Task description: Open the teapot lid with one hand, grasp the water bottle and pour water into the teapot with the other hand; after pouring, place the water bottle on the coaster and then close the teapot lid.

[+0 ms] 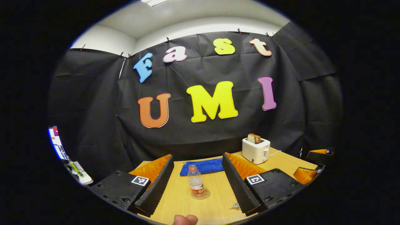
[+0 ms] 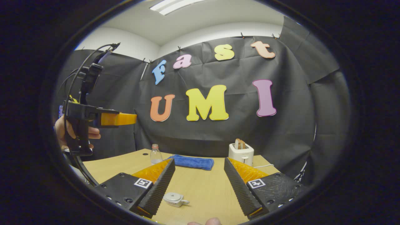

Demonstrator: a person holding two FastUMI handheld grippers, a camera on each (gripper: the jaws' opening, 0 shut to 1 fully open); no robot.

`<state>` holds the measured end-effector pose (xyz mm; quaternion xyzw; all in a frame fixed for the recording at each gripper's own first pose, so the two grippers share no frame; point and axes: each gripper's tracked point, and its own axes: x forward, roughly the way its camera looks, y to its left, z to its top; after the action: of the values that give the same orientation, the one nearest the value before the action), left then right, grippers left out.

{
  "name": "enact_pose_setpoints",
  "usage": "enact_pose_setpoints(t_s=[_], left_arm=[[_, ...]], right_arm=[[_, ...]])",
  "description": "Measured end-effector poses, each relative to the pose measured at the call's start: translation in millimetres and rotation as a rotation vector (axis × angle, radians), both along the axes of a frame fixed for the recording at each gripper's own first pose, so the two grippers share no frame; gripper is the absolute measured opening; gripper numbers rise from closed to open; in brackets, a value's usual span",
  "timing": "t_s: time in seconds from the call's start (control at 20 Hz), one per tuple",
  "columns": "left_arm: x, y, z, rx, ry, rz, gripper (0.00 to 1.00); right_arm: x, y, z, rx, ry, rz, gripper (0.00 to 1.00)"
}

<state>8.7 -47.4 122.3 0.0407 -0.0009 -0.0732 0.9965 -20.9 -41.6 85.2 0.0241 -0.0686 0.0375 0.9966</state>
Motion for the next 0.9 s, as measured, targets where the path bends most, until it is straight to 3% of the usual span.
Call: enact_pose_setpoints(t_s=[0.2,0.45,0.9], left_arm=[[-12,18,-12,0.081,-0.029,0.042,0.96],[-37,37,-14,0.067,-0.046,0.046,0.96],[-66,45,-17,0.124,-0.098,0.036,0.96]], right_arm=[[0,13,-9,-0.015,0.027,0.023,0.93],[3,29,-15,-0.012,0.062,0.059,0.94],[-5,34,-28,-0.015,0.086,0.022,0.94]])
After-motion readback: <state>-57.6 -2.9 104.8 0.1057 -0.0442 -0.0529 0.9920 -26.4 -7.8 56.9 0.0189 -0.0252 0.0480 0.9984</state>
